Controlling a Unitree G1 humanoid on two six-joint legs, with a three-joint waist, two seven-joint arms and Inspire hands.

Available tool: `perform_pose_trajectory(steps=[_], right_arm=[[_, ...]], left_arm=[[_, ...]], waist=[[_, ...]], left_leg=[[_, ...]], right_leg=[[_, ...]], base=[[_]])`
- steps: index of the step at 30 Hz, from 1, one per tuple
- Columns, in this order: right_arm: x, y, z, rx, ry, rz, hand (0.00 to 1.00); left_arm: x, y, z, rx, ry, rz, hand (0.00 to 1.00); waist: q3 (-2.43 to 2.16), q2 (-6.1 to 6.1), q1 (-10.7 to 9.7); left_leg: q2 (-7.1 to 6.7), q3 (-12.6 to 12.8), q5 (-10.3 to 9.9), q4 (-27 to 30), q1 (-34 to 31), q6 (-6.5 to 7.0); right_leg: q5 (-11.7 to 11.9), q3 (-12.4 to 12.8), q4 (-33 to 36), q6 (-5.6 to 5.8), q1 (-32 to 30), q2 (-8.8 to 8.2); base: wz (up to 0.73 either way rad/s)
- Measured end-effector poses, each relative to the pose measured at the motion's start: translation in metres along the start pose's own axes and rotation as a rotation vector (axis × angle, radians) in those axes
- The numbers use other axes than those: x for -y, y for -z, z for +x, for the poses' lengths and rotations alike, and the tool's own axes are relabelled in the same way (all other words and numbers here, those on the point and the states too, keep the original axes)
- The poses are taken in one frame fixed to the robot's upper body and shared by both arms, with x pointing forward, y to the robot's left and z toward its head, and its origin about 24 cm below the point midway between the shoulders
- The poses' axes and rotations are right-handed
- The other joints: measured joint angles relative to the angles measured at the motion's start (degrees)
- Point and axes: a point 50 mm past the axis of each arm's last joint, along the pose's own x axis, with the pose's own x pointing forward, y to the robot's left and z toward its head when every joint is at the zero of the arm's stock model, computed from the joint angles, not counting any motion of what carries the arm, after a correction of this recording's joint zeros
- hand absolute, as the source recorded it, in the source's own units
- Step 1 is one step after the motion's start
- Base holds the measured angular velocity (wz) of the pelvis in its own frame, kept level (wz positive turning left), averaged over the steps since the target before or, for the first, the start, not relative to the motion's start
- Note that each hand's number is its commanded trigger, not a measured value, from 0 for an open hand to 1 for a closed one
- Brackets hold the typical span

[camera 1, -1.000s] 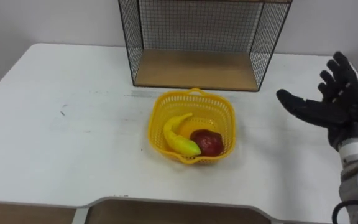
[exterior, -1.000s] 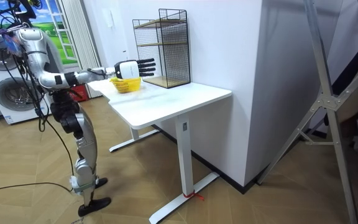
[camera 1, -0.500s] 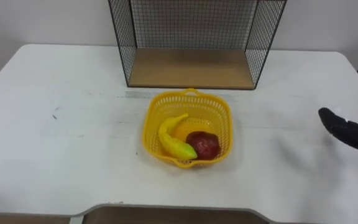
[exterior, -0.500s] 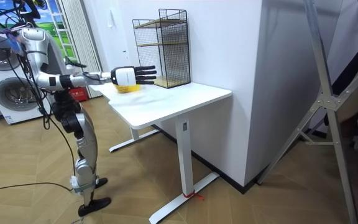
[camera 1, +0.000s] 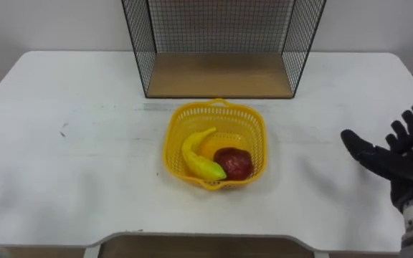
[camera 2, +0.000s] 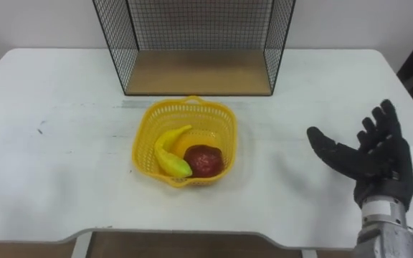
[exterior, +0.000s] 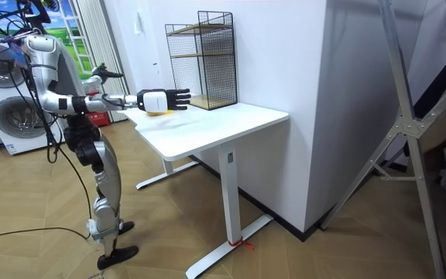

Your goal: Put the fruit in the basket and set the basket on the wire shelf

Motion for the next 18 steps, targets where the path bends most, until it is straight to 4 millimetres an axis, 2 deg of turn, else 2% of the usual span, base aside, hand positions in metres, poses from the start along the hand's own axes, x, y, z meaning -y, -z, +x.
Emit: perform_pose_trajectory(steps=[3, 9, 12, 18], right_arm=[[-0.006, 0.005, -0.001, -0.018, -0.040, 0.015, 0.00], [-0.025, 0.022, -0.005, -0.091, -0.164, 0.068, 0.00], [-0.032, 0.027, -0.007, -0.112, -0.217, 0.097, 0.00], [-0.035, 0.031, -0.008, -0.128, -0.237, 0.105, 0.00]], left_arm=[[0.017, 0.005, -0.008, -0.056, 0.140, -0.063, 0.00], [0.050, 0.016, -0.028, -0.177, 0.408, -0.172, 0.00], [0.061, 0.021, -0.037, -0.224, 0.521, -0.200, 0.00], [0.064, 0.036, -0.043, -0.284, 0.592, -0.179, 0.00]], waist=[[0.29, -0.45, -1.20], [0.82, -1.73, -1.58], [0.75, -2.07, -1.63], [0.77, -1.87, -1.71]], left_leg=[[0.03, 0.10, 0.01, -0.24, 0.53, 0.00], [0.16, 1.31, 0.01, -0.38, 0.93, 0.00], [0.24, 1.73, 0.01, -0.35, 0.94, 0.01], [0.37, 1.82, 0.00, -0.38, 1.56, 0.00]], right_leg=[[0.00, 0.76, -0.01, 0.00, 0.14, 0.05], [0.00, 1.48, 0.00, 0.00, -0.12, 0.10], [0.07, 1.61, 0.09, -0.01, -0.29, 0.06], [0.12, 1.78, 0.14, -0.08, 0.21, 0.22]], base=[[-0.05], [-0.09], [-0.09], [-0.01]])
